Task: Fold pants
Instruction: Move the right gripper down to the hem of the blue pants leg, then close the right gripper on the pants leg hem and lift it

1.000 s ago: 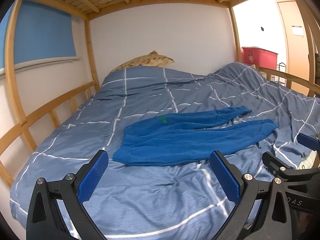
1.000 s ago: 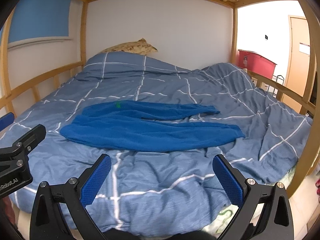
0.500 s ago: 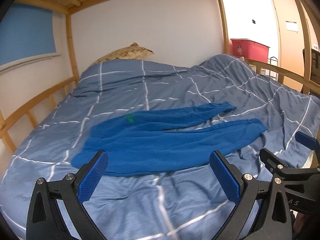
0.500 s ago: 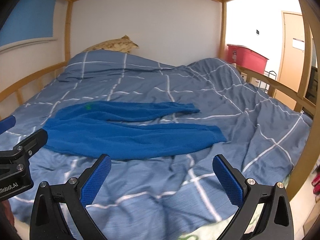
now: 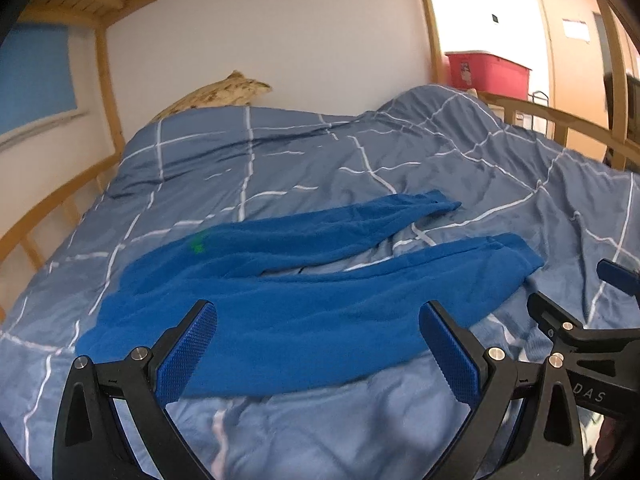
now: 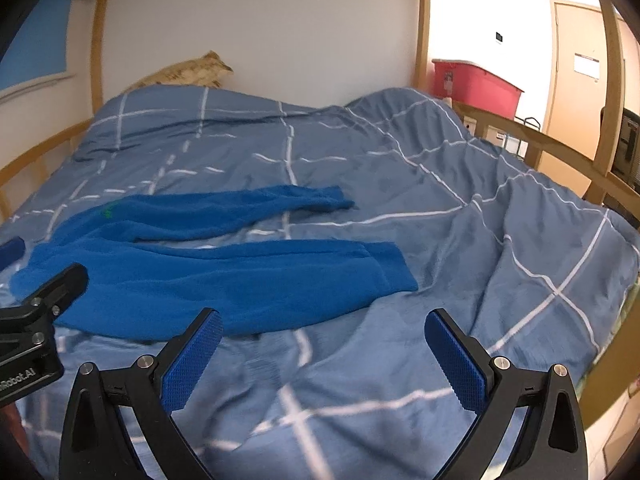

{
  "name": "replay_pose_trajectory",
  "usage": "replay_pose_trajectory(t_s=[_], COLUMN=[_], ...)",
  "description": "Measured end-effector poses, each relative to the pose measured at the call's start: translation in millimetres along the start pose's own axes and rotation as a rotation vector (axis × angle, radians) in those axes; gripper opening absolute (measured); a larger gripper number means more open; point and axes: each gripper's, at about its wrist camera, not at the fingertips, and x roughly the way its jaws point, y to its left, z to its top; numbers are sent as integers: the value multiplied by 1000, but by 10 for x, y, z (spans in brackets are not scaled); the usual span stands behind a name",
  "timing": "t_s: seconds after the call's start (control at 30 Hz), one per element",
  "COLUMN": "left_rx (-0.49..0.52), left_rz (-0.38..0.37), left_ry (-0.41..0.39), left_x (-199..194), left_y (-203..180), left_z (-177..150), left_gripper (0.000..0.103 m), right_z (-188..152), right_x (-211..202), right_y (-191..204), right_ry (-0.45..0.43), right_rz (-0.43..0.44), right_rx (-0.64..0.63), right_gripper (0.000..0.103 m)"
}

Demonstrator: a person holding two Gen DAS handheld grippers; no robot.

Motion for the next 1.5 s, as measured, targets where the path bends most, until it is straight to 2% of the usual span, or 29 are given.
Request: replay_pose_trajectory(t_s=[0.27,0.47,0.57,0.63,0.87,0.93,1.07,1.27,1.37,1.4,1.43,1.5], left_rx=[4,36,40,42,45,49,70,60,55,56,59,69], left_rz=[-60,-85,-100,-101,-96,-98,-98,-101,-106,-108,-109,-111], left_ry=[52,62,73,78,69,75,81,104,112,112,112,107], left_x=[506,722,825,898,989,1009,1038,1102,1114,1113,1113,1096], left_y=[-373,-634,-709,-744,-835,-872,-921,-916,-913,-918,-922,-940], left_z=[135,180,229,275,348,328,268,228,220,218,219,217], left_gripper=[103,103,103,103,103,103,103,103,103,103,103,103], right_z=[69,57,49,61,198,178,30,5,-7,0,7,15], right_x=[452,751,900,993,1249,1349,1498,1481,1490,1473,1450,1385], right_y=[-331,-610,-743,-807,-959,-1002,-1104,-1068,-1047,-1024,-998,-960], right_ry=[37,82,114,133,141,166,205,208,223,218,212,197], right_rz=[10,19,43,60,87,99,141,131,133,133,141,156], right_rx=[24,89,156,195,264,294,358,344,326,317,303,277], right_gripper=[95,85,78,70,64,55,54,52,44,37,25,17])
